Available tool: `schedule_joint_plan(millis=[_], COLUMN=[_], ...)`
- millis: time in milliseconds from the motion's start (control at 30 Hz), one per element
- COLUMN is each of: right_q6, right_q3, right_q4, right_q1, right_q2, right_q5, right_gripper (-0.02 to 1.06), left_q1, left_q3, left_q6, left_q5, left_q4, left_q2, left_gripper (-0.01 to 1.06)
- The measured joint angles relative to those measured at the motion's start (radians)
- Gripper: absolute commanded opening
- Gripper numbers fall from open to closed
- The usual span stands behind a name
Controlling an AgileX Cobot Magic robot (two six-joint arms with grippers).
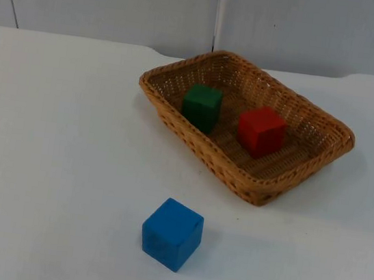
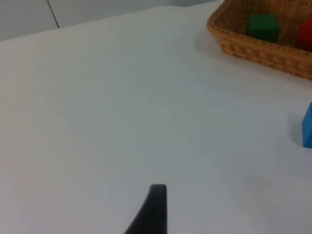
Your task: Pick up one cube with each hand and place exactly two cubes into the same basket, leaving the remaining cube outside.
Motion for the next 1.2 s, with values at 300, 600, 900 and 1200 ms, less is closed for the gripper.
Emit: schedule_joint_plan(millis=[300, 600, 900, 1200], right_q6=[0.0, 0.0, 0.004, 0.039], right_q3=[0.0, 0.0, 0.0, 0.0], right_q4=[0.0, 0.0, 0.0, -0.019], right_q1=[0.0, 0.0, 0.0, 0.0], right_q2=[0.0, 0.0, 0.0, 0.0], right_q5=[0.0, 0.0, 0.0, 0.0], right_gripper=[0.67, 0.67, 1.05, 1.05], left_q1=[0.0, 0.0, 0.0, 0.0], left_q3=[0.002, 0.002, 0.002, 0.002], left_q6=[-0.015, -0.038, -0.041, -0.041], left_q5=[-0.006, -0.006, -0.006, -0.006], left_q4=[0.014, 0.014, 0.014, 0.014], left_q2=[0.0, 0.0, 0.0, 0.0], left_gripper=[0.86, 0.86, 0.86, 0.86])
